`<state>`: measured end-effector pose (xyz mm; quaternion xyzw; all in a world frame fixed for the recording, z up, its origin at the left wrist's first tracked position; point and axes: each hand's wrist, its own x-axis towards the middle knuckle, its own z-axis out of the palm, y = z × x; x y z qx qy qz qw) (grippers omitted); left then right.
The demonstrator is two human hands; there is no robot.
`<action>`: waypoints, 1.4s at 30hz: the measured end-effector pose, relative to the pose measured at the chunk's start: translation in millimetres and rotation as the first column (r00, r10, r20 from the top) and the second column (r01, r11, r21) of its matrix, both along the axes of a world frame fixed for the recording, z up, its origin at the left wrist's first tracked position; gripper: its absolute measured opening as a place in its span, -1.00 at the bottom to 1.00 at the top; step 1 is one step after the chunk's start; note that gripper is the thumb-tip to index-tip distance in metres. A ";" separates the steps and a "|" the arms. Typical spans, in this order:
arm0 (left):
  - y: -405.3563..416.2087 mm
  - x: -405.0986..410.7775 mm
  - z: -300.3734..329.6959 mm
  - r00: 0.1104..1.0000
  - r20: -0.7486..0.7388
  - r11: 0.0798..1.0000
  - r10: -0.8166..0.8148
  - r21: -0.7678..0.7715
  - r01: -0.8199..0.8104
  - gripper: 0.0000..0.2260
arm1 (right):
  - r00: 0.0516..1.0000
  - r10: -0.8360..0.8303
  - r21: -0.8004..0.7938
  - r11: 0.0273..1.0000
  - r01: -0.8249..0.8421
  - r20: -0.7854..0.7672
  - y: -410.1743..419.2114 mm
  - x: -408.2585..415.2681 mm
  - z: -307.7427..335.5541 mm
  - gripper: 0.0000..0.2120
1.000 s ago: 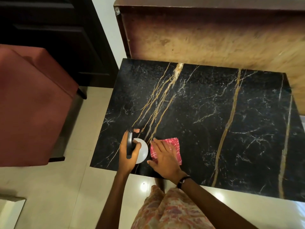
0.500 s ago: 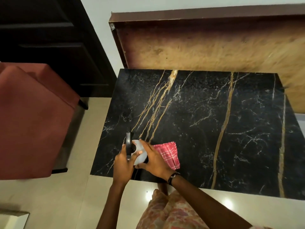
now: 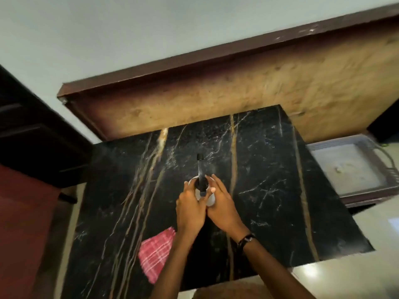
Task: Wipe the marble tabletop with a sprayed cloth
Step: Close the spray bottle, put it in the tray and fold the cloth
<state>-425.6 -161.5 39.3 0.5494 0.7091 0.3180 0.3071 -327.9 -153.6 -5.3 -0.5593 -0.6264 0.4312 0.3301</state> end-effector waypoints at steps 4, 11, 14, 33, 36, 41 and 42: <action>36.7 113.1 0.8 0.997 -0.028 0.997 -0.078 0.008 0.078 -0.66 | 0.987 -0.146 -0.001 0.989 0.147 -0.072 25.8 103.8 0.6 -0.46; 88.9 309.3 -12.0 0.976 0.034 0.977 -0.213 -0.017 0.214 -0.65 | 0.953 -0.299 0.091 0.951 0.294 0.044 66.4 303.9 -0.3 -0.57; 104.7 372.7 -26.4 0.953 0.128 0.960 -0.273 -0.030 0.279 -0.62 | 0.942 -0.284 0.104 0.958 0.269 0.182 84.9 375.2 -15.0 -0.46; 145.1 485.9 -197.1 0.891 0.443 0.695 0.101 -0.672 0.255 -0.37 | 0.961 -0.034 -0.143 0.987 0.076 0.275 153.1 493.5 -201.4 -0.27; 148.0 488.8 -202.1 0.905 0.417 0.688 0.088 -0.682 0.247 -0.38 | 0.969 -0.048 -0.143 0.986 0.085 0.243 153.9 489.9 -209.1 -0.34; 146.7 490.6 -201.7 0.924 0.381 0.687 0.036 -0.681 0.254 -0.36 | 0.970 -0.093 -0.210 0.967 0.141 0.225 151.3 488.3 -207.4 -0.38; 145.7 490.6 -198.8 0.930 0.366 0.689 0.016 -0.679 0.255 -0.37 | 0.969 -0.086 -0.217 0.966 0.138 0.232 150.7 487.6 -203.8 -0.37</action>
